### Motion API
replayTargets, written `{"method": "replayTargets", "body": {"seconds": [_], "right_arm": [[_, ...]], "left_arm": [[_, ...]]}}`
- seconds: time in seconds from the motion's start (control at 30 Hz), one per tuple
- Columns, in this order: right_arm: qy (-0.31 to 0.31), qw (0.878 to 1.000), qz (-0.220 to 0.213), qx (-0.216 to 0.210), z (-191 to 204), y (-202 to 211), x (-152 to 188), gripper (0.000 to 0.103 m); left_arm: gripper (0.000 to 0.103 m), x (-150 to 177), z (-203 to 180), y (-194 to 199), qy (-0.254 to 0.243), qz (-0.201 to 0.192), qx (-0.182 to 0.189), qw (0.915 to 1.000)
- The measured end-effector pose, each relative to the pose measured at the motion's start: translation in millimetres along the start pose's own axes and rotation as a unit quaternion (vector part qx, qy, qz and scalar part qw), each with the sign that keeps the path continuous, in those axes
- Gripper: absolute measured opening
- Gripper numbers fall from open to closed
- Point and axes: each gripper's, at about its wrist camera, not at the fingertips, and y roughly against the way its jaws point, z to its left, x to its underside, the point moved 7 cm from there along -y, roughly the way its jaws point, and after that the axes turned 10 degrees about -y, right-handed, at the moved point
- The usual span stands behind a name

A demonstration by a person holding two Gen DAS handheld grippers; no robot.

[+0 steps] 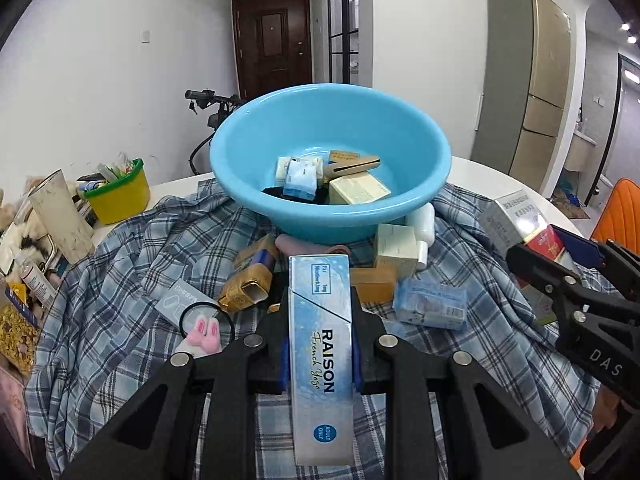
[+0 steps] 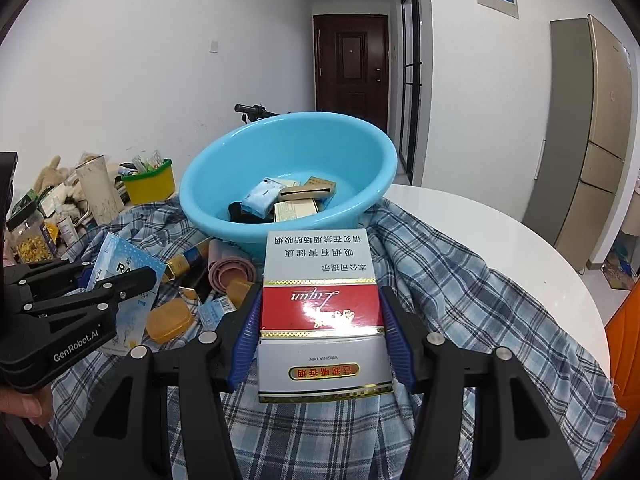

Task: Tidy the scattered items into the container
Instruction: 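Lift both held boxes and carry them toward the blue basin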

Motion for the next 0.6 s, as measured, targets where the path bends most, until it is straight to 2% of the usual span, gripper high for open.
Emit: {"method": "replayTargets", "body": {"seconds": [0.23, 0.6], "right_arm": [[0.011, 1.000, -0.027, -0.005, 9.3, 10.4, -27.4, 0.055], [0.026, 0.995, -0.094, -0.011, 31.9, 34.3, -98.9, 0.055]], "left_arm": [[0.024, -23.2, 9.1, 6.3, -0.002, -0.016, -0.010, 0.9998], [0.024, -104.3, 31.1, 40.6, -0.005, -0.081, -0.025, 0.9964]]}}
